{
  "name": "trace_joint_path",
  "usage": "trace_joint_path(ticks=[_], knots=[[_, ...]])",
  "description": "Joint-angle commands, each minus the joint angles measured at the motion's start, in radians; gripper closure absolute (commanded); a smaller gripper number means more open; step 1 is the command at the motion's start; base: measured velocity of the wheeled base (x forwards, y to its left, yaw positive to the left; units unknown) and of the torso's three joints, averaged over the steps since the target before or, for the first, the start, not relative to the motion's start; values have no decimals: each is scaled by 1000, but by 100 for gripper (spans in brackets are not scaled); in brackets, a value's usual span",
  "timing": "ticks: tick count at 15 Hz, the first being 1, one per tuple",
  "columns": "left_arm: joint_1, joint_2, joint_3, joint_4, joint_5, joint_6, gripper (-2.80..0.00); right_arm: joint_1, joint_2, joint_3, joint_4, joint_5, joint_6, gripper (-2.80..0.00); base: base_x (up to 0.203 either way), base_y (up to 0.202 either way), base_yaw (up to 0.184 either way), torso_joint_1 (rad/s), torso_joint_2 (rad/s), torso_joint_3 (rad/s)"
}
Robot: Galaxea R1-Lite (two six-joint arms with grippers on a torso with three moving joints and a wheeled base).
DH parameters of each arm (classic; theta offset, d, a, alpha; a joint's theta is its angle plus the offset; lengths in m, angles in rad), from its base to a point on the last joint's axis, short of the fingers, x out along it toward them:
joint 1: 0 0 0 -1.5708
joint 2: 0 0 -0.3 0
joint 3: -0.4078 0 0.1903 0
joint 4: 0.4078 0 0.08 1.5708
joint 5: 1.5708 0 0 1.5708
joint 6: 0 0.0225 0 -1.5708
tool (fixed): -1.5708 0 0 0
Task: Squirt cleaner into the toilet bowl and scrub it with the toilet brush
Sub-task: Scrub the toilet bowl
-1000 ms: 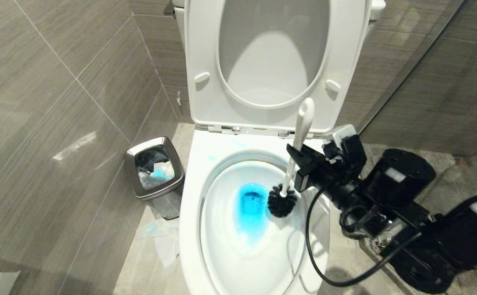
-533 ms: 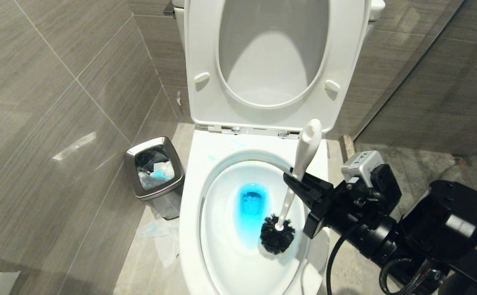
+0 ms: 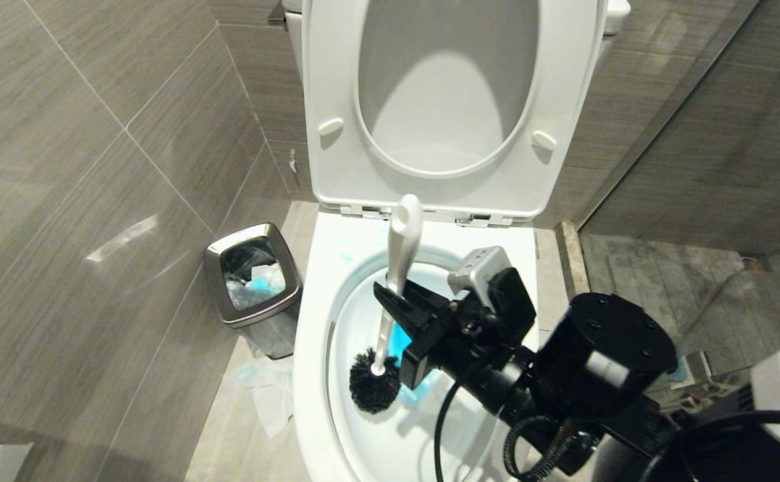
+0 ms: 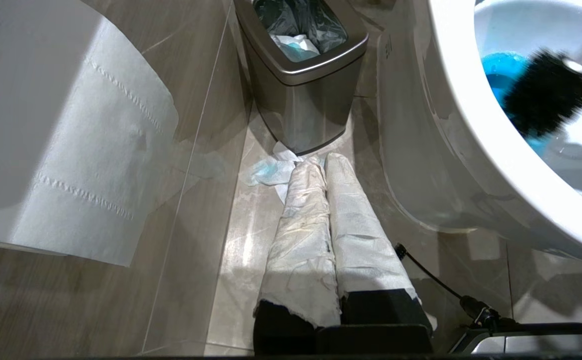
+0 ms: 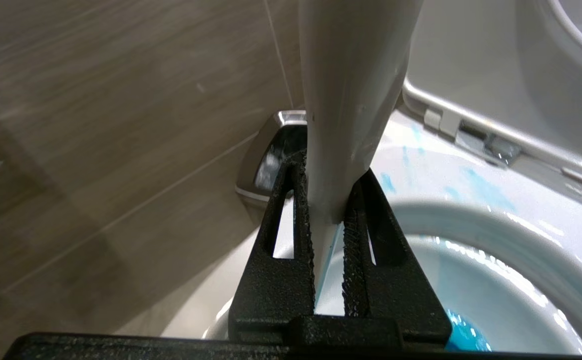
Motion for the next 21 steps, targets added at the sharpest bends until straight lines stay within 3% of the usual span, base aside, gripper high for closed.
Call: trace_joint_path(ticks=[1, 4, 11, 16, 21], knots=[[0, 0, 0, 0, 0, 0, 0, -1, 145, -168, -4, -15, 2, 0, 0, 0, 0, 0, 0, 0], [0, 0, 0, 0, 0, 0, 0, -52, 230, -288, 15, -86, 6, 0, 0, 0, 0, 0, 0, 0], [0, 0, 0, 0, 0, 0, 0, -210, 277, -335, 20, -80, -6, 0, 0, 0, 0, 0, 0, 0], [0, 0, 0, 0, 0, 0, 0, -270, 176, -170, 11, -75, -30, 0, 0, 0, 0, 0, 0, 0], [0, 0, 0, 0, 0, 0, 0, -229, -18, 114, 8, -67, -38, 0, 0, 0, 0, 0, 0, 0]])
